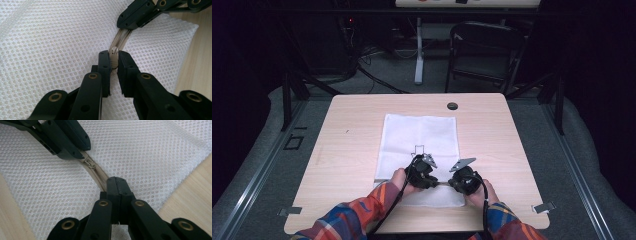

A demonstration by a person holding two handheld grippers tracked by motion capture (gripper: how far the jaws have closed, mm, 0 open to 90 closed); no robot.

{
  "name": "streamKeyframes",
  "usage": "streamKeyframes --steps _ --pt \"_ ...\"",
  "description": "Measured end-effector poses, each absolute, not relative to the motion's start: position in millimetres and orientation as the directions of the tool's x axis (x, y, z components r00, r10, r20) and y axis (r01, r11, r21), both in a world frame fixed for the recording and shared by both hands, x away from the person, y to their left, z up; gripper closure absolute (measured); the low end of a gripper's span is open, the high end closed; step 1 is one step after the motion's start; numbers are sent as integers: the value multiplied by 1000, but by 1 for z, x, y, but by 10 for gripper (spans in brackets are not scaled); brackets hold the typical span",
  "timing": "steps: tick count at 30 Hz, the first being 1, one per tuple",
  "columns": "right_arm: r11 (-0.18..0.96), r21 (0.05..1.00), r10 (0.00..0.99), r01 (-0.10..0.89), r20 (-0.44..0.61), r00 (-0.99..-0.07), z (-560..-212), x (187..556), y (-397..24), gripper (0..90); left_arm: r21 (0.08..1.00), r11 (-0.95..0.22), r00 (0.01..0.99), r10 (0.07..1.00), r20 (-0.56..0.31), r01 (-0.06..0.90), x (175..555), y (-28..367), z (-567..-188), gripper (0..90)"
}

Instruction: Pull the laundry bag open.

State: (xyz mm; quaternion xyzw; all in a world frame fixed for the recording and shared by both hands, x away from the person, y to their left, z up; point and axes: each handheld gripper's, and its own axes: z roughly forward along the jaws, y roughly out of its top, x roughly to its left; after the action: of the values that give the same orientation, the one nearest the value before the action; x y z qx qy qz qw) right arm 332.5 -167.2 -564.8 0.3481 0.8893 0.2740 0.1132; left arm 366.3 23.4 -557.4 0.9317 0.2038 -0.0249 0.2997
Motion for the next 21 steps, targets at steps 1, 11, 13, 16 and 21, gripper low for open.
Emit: streamKeyframes --steps 1,11,13,16,21 --pt "608 566 681 557 -11 -732 -565 333 -167 900 548 -737 916 365 -169 395 366 23 -557 812" --pt "604 562 687 565 -7 -727 -565 333 -168 900 531 -739 906 388 -166 414 368 34 -555 812" --pt "604 563 686 564 -8 -727 -565 333 -168 900 523 -751 912 379 -157 402 367 33 -554 812" --pt "601 563 687 567 -1 -727 -565 333 -168 900 526 -747 910 381 -162 407 367 33 -554 812" --pt "602 561 686 568 1 -728 -565 333 -168 900 520 -756 914 376 -152 398 367 34 -553 812"
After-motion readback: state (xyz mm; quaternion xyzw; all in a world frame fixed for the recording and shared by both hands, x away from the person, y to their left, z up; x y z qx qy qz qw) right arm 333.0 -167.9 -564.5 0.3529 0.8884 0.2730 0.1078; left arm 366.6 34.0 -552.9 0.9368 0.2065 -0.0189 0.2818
